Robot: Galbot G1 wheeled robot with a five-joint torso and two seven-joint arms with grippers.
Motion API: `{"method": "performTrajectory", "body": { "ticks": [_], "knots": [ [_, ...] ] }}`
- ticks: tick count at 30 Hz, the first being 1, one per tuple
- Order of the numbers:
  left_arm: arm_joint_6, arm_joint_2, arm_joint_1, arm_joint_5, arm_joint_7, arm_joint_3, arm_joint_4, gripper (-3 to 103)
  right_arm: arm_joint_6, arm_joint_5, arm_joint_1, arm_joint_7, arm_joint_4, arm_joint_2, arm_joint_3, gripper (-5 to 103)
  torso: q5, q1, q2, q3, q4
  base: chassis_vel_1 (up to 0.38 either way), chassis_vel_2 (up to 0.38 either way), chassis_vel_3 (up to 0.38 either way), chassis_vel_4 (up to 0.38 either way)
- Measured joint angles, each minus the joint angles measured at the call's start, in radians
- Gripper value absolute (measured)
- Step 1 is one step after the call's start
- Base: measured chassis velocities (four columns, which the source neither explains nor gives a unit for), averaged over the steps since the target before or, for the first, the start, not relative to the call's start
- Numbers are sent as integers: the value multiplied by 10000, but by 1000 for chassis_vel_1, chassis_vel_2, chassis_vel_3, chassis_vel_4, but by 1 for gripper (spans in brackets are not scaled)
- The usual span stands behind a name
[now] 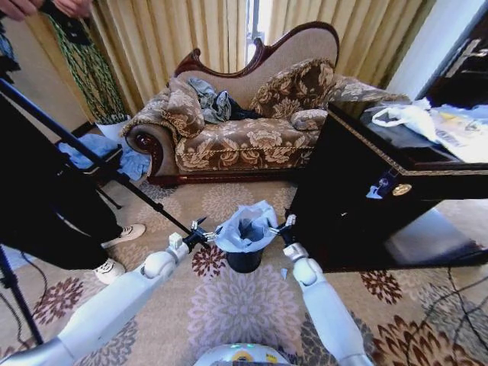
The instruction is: Place a garbage bag over the trash bin.
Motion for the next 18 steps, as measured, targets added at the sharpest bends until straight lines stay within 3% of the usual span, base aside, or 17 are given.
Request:
{"method": "performTrajectory", "body": {
  "ticks": [13,18],
  "knots": [
    [-84,-39,-310,-143,142,255,-180,99,350,-164,-762,-148,109,-112,271,100,-1,-1,0,0,2,0,0,0,0],
    [-75,77,-232,-176,150,218,-204,99,87,504,-979,-19,1118,-296,-189,100,-2,-1,0,-1,0,0,0,0,0]
  ]
}}
